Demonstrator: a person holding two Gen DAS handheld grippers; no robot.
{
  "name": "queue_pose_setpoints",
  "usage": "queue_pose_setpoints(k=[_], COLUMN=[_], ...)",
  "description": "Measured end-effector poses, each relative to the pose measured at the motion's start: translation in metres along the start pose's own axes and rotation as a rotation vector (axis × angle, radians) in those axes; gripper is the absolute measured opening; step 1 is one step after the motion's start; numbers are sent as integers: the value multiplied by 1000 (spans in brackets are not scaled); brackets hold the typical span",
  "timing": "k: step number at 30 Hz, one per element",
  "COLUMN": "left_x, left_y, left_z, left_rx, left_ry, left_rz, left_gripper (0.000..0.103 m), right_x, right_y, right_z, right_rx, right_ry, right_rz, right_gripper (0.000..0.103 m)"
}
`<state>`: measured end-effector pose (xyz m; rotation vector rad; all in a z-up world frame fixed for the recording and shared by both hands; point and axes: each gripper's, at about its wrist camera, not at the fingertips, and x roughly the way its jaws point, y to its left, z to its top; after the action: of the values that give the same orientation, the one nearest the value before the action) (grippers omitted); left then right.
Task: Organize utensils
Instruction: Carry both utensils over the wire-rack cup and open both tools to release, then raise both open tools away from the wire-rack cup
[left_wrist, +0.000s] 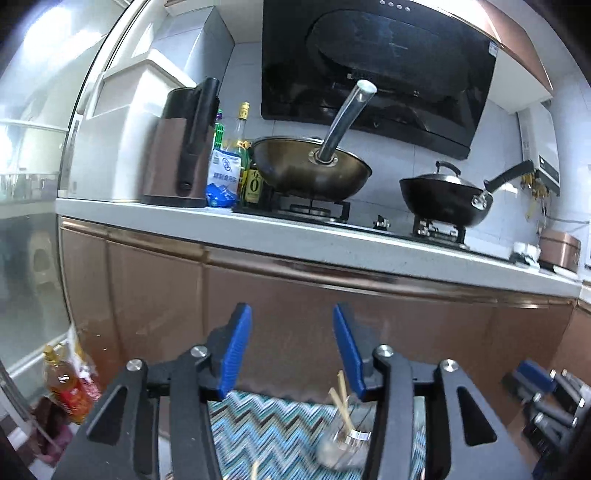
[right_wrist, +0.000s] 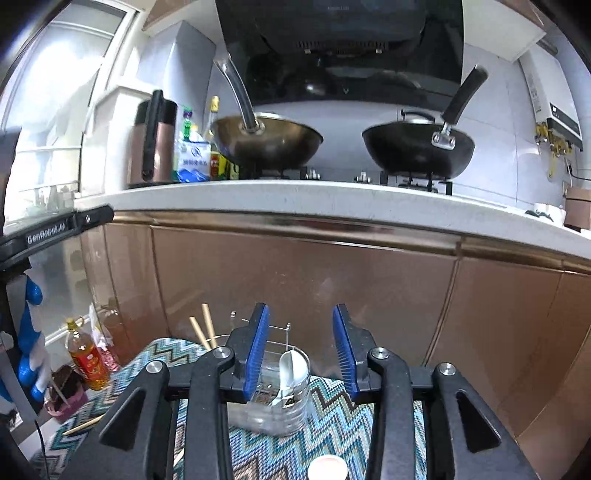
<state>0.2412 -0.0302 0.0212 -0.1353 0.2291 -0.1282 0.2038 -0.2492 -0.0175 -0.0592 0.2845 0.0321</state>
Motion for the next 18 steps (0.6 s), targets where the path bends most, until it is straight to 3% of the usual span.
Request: queue_pose_setpoints(k=[4, 10, 18], left_x=[-38, -81, -125], left_y=[20, 51, 74], left_z=[1, -4, -13], left_rx=[27, 47, 65], left_ry=[25, 109, 181], left_rz=[22, 91, 100], left_gripper=[45, 45, 45], right_x=[-40, -88, -129], right_y=[2, 5, 3], right_z=[2, -4, -20], right_rx=[9, 8, 42], right_ry=[-19, -16, 5], right_rz=[-1, 9, 19], right_gripper=[43, 43, 43])
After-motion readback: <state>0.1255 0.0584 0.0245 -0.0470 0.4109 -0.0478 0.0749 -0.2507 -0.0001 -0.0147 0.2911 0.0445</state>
